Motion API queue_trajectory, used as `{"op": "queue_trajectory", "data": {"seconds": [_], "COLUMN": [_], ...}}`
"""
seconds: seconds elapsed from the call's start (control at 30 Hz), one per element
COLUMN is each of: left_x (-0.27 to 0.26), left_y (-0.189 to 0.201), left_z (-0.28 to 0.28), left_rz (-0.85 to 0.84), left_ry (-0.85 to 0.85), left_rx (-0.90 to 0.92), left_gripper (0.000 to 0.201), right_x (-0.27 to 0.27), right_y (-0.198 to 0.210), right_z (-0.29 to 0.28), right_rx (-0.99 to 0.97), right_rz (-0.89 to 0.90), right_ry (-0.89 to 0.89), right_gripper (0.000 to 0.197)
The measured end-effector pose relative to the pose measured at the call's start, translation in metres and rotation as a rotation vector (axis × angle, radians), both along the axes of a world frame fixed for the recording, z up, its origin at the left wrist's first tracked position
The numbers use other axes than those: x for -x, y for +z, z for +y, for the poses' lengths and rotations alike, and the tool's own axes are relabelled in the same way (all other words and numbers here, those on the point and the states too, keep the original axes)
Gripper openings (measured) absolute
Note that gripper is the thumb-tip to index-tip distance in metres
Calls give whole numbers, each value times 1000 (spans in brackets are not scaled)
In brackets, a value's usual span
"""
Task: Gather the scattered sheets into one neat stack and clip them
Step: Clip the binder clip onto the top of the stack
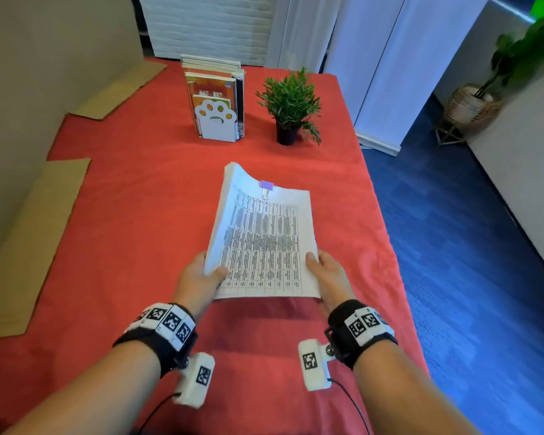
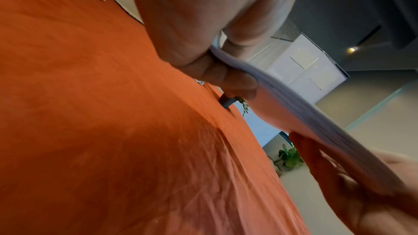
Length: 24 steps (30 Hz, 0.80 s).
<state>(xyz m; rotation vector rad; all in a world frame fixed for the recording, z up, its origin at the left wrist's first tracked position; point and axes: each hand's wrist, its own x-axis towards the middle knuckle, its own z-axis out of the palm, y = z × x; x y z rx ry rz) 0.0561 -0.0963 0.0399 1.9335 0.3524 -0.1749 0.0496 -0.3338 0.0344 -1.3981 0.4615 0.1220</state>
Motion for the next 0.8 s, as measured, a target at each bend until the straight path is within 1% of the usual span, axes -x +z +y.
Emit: {"op": "queue_trajectory", "data": {"seconds": [0.07,0.13,0.17,0.2,0.23,0.27,0.3,0.37,0.47,0.5,0.53,0.6,0.67,0.73,0.77,0.8], "left_x": [-1,-4,-6,-7,-7,-7,-7,-7,-10,-11,-12,-14,-15,-16,-17,-18], "left_y": [5,6,5,5,3,2,1,-3,-5,-7,-6,-7,-7,-6,-4,-3], "left_z": [1,1,1,-1,-2,-3,-4,-4,0,2,3,3,3,2,0,0], "left_rz": [-40,-78,-96,-93,-102,-91,-96,-93,-83,-87,-81,-73,-59,-34,-19,6], "left_ry": [70,141,152,139,114,76,43,20,65,83,92,95,81,30,-1,-33], "left_rx": [6,46,71,93,107,97,91,90,59,47,39,39,66,113,169,233], "left_gripper": [26,21,21,23,26,28,29,28,28,28,28,29,31,26,24,26], "right_x": [9,12,11,10,7,4,0,-4,-5,-6,-7,-11,-18,-24,-28,-32], "right_y": [7,12,13,16,17,18,18,19,15,15,14,10,1,-8,-12,-16], "right_z": [13,28,36,44,51,57,59,58,49,49,51,57,62,61,58,54], "right_rx": [-270,-431,-438,-409,-352,-303,-273,-314,-397,-381,-351,-286,-254,-249,-250,-256], "right_rz": [-43,-74,-77,-67,-51,-28,-5,33,36,35,40,57,67,73,76,80], "right_ry": [-10,29,58,87,103,113,122,162,278,299,295,217,91,-36,-97,-150], "right_gripper": [34,42,38,31,24,23,26,35,57,59,55,39,26,24,26,27]}}
